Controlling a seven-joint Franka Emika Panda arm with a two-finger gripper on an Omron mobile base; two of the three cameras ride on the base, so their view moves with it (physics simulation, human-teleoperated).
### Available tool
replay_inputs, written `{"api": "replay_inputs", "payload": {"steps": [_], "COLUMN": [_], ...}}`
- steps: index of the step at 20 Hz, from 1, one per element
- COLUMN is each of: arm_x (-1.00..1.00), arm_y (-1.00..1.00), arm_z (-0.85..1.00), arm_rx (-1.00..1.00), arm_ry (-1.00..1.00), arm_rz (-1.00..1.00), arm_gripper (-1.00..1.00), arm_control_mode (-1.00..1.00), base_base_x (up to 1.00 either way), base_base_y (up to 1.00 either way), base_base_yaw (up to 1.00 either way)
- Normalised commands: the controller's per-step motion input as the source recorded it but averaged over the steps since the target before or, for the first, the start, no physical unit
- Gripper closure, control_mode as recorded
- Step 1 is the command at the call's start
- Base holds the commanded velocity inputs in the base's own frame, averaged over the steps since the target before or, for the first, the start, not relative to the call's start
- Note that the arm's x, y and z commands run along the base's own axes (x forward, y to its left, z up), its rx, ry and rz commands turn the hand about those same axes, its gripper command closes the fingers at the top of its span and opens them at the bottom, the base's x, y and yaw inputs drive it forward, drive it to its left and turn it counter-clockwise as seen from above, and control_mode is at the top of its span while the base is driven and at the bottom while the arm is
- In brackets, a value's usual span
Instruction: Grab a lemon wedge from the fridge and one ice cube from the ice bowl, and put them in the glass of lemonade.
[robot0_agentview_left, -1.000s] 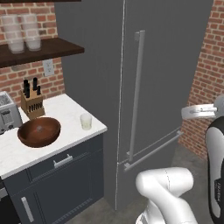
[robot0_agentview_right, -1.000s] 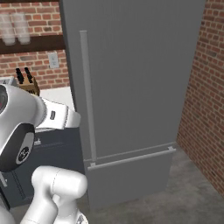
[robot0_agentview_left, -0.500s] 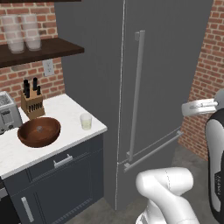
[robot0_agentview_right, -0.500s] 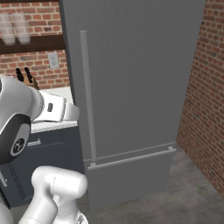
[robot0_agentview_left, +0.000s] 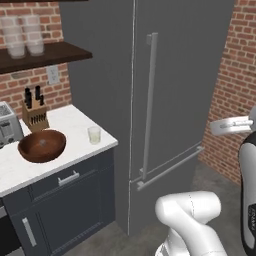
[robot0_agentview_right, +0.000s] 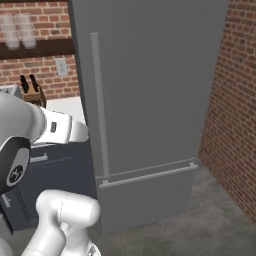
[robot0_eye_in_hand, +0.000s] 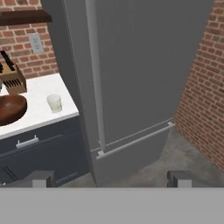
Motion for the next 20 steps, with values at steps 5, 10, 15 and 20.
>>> {"api": "replay_inputs", "payload": {"steps": [5, 10, 15, 20], "arm_x": [0.00, 0.00, 0.00, 0.00], "arm_y": [0.00, 0.00, 0.00, 0.00], "arm_z": [0.00, 0.00, 0.00, 0.00], "arm_rx": [0.00, 0.00, 0.00, 0.00], "arm_ry": [0.00, 0.00, 0.00, 0.00], "arm_rz": [0.00, 0.00, 0.00, 0.00], "arm_gripper": [-1.00, -1.00, -1.00, -1.00], "arm_control_mode": [1.00, 1.00, 1.00, 1.00], "base_base_x": [-0.40, -0.05, 0.00, 0.01], "base_base_y": [0.07, 0.26, 0.25, 0.44], "base_base_yaw": [0.00, 0.00, 0.00, -0.02]}}
